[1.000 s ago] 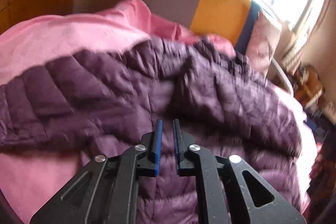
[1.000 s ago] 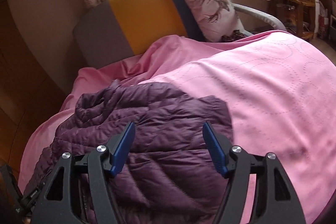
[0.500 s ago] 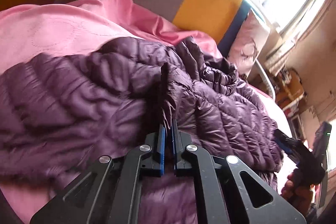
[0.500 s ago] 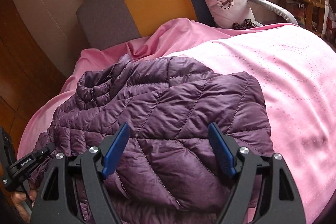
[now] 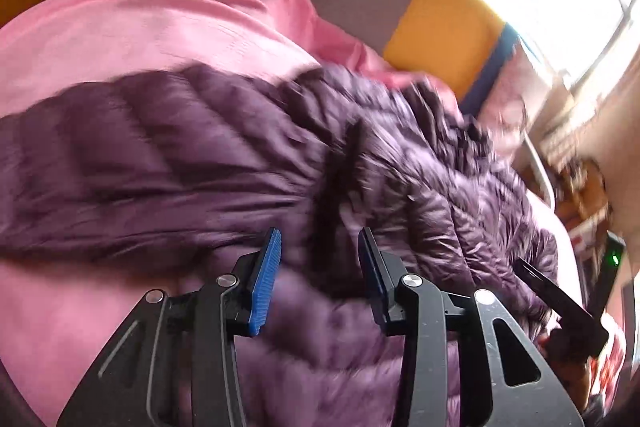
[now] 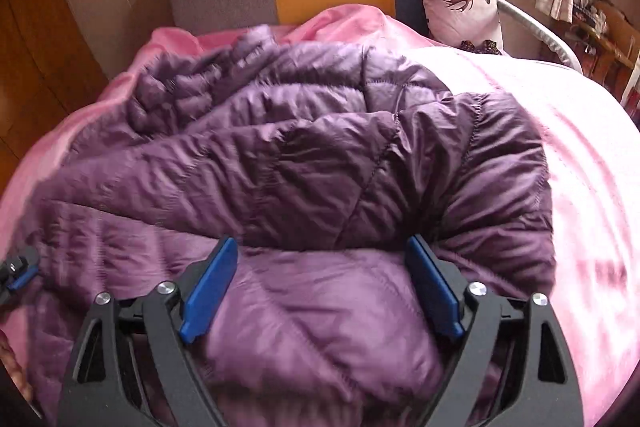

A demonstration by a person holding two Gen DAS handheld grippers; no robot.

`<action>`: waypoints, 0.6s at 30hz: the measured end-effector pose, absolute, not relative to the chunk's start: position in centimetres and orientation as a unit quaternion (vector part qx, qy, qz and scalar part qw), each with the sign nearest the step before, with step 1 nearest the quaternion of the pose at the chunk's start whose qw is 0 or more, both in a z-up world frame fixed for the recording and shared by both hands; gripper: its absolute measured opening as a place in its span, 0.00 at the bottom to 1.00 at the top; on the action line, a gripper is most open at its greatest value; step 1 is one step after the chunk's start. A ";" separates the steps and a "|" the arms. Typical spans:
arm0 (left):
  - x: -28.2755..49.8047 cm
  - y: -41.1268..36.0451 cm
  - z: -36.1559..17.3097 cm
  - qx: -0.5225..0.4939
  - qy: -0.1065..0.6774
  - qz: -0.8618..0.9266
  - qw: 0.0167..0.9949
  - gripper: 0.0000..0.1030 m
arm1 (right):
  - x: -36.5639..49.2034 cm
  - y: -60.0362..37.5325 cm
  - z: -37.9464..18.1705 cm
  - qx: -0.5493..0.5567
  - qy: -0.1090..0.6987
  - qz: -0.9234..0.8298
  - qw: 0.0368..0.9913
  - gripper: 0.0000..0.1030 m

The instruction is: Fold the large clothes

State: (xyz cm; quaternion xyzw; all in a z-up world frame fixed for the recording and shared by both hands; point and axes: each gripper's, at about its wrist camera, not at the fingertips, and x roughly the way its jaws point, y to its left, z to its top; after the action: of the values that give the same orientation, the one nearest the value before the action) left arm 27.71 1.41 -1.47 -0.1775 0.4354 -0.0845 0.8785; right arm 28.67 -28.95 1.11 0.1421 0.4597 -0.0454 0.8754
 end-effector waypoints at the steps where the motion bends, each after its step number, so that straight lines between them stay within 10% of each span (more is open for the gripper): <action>1: 26.6 2.9 -1.1 -0.193 0.426 -0.074 0.881 0.38 | 27.9 -28.6 1.7 0.145 0.454 -0.039 0.878 0.89; 18: 15.8 32.6 -5.2 -0.460 0.339 0.208 0.794 0.56 | 19.0 -18.7 0.4 0.072 0.472 0.031 0.878 0.94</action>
State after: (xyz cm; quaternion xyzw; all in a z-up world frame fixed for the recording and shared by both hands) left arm 15.85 32.57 -5.23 -0.4597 0.3393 0.2083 0.7938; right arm 18.96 -18.68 0.44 0.0717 0.4721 0.0312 0.8780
